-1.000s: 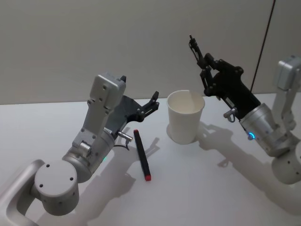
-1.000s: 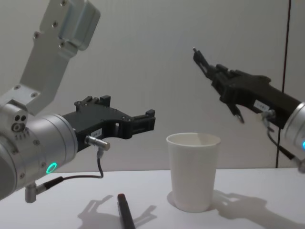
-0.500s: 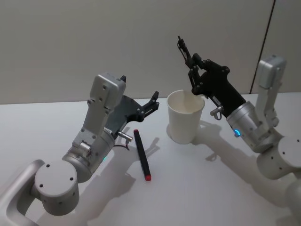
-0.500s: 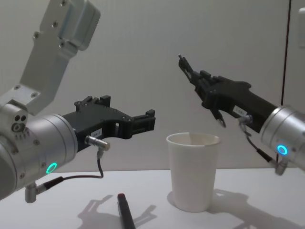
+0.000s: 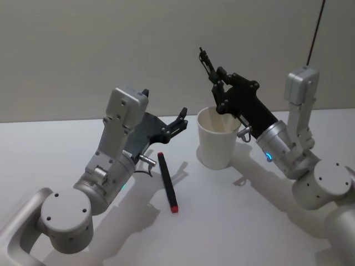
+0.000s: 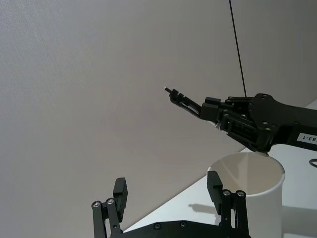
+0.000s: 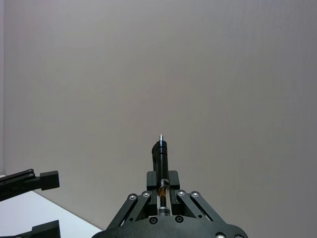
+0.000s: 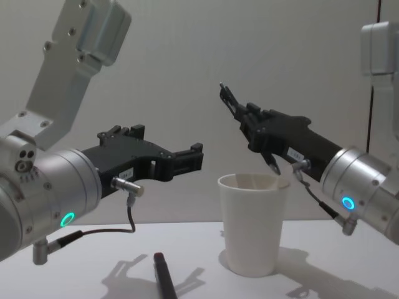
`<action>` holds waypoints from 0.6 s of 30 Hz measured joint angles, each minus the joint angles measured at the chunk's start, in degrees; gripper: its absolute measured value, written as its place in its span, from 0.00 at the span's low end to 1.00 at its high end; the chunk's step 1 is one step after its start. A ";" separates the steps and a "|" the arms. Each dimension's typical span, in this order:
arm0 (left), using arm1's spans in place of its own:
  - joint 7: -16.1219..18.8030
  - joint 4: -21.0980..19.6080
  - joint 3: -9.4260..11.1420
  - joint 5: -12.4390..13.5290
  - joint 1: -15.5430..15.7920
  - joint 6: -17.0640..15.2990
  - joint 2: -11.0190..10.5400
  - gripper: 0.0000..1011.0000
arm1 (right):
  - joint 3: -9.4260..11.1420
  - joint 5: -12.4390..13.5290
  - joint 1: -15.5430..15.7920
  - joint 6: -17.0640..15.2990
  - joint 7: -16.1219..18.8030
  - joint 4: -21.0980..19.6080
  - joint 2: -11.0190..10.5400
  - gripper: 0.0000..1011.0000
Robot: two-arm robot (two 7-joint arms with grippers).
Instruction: Place the pen into the pen holder.
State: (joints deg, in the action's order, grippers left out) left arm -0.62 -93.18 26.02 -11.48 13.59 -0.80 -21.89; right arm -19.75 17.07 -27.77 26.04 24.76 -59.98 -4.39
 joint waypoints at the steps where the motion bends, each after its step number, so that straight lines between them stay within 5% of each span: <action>1: 0.00 0.00 0.00 0.00 0.00 0.00 0.00 0.99 | -0.05 -0.09 -0.07 0.03 -0.04 0.24 0.06 0.13; 18: 0.00 0.00 0.00 0.00 0.00 0.00 0.00 0.99 | -0.79 -1.79 -0.36 0.04 0.13 2.48 0.61 0.13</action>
State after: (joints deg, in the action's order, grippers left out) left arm -0.63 -93.18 26.02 -11.48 13.59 -0.79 -21.89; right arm -20.54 15.27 -28.13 26.08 24.89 -57.51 -3.79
